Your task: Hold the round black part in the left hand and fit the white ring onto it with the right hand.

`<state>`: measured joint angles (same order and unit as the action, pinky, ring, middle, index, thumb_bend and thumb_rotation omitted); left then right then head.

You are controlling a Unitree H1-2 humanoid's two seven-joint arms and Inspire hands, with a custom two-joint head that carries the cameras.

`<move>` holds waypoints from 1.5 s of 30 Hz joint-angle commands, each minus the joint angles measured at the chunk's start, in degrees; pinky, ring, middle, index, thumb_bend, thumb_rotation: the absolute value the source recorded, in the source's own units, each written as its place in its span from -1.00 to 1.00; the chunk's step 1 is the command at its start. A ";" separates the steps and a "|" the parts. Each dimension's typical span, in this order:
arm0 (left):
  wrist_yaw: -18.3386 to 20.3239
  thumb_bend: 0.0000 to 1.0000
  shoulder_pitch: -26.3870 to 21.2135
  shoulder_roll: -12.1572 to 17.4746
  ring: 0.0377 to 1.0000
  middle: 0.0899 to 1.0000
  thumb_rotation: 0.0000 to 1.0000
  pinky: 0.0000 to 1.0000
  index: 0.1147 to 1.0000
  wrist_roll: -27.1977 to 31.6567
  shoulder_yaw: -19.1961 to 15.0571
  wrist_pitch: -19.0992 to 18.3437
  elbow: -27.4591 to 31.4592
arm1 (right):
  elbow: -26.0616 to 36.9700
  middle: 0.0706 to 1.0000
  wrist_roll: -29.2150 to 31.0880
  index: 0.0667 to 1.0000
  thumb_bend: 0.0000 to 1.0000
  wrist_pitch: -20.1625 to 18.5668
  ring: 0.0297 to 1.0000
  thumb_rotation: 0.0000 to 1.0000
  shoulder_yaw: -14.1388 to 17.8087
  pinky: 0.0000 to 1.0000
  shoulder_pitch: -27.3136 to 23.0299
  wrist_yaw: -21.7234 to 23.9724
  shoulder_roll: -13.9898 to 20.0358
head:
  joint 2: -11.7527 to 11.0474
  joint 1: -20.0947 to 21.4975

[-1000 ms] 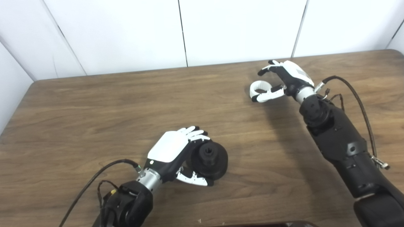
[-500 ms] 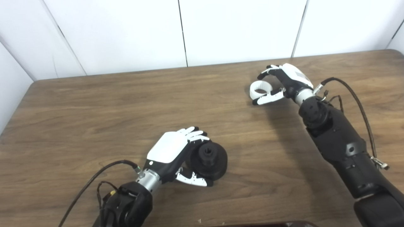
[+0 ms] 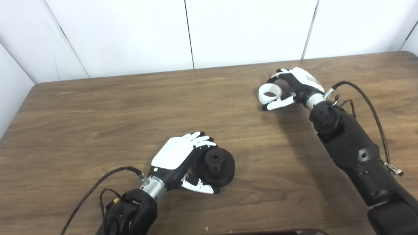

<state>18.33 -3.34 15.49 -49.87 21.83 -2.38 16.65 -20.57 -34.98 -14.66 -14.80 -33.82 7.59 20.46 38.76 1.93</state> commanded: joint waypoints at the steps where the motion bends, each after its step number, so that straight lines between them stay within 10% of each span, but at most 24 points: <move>1: -0.18 0.73 -0.30 0.58 0.89 0.75 -0.29 0.86 0.39 -0.96 -0.24 0.18 0.85 | 0.44 0.88 -0.20 0.43 0.67 2.27 0.97 -0.45 0.18 0.85 -2.23 -1.82 0.79 | 0.10 0.07; 45: 0.20 0.71 -0.12 0.46 0.90 0.76 -0.32 0.87 0.40 -1.48 -0.02 0.11 0.97 | -0.13 0.80 0.54 0.29 0.56 2.53 0.91 -0.41 0.32 0.70 -1.90 -3.74 -0.29 | 0.43 -0.14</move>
<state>18.80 -3.16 15.49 -50.27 21.84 -2.59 17.25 -22.51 -34.66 -12.93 -15.00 -33.61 4.98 20.19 39.11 1.76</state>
